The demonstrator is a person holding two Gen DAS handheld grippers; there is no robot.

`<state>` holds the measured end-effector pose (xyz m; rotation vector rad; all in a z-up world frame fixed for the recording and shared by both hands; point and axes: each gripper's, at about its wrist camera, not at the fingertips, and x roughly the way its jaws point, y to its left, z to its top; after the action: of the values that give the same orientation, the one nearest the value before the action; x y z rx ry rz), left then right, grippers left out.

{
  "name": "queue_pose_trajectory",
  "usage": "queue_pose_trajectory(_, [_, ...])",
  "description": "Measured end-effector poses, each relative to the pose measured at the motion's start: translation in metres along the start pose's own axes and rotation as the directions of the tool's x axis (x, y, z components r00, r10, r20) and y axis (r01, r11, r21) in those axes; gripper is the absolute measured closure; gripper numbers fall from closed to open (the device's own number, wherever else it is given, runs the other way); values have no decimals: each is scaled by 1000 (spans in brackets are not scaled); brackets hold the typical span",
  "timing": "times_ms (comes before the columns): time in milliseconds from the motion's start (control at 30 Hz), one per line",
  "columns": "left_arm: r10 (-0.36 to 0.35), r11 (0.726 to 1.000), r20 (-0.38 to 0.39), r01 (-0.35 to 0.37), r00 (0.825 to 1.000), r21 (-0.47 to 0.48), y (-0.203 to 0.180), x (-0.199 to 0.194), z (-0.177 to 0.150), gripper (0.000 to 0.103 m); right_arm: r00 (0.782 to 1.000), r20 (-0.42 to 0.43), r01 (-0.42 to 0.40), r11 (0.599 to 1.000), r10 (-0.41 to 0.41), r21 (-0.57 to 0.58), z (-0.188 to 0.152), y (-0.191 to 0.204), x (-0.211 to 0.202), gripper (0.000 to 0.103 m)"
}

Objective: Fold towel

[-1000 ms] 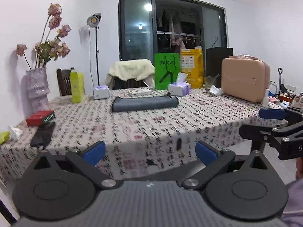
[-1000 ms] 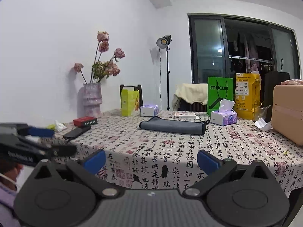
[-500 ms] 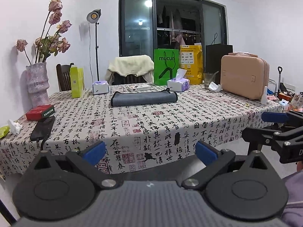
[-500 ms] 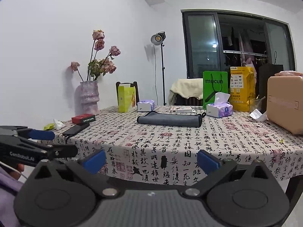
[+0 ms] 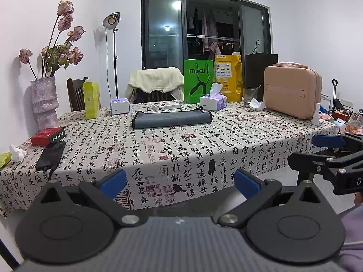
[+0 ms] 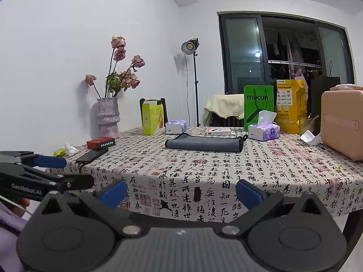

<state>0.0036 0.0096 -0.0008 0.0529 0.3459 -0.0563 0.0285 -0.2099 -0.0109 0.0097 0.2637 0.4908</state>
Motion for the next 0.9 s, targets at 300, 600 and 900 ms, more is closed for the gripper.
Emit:
queue_pose_trajectory(300, [0,1000,0,0,1000,0,-1,0,0,0,1000,-1,0,1000,0,3,-1,-1,0,0])
queue_pose_trajectory(600, [0,1000,0,0,1000,2,-2,1,0,0,1000,0,-1,1000,1,3,-2,0,0,0])
queue_pose_trajectory(900, [0,1000,0,0,1000,2,-2,1,0,0,1000,0,3,1000,-3,4,-2,1,0,0])
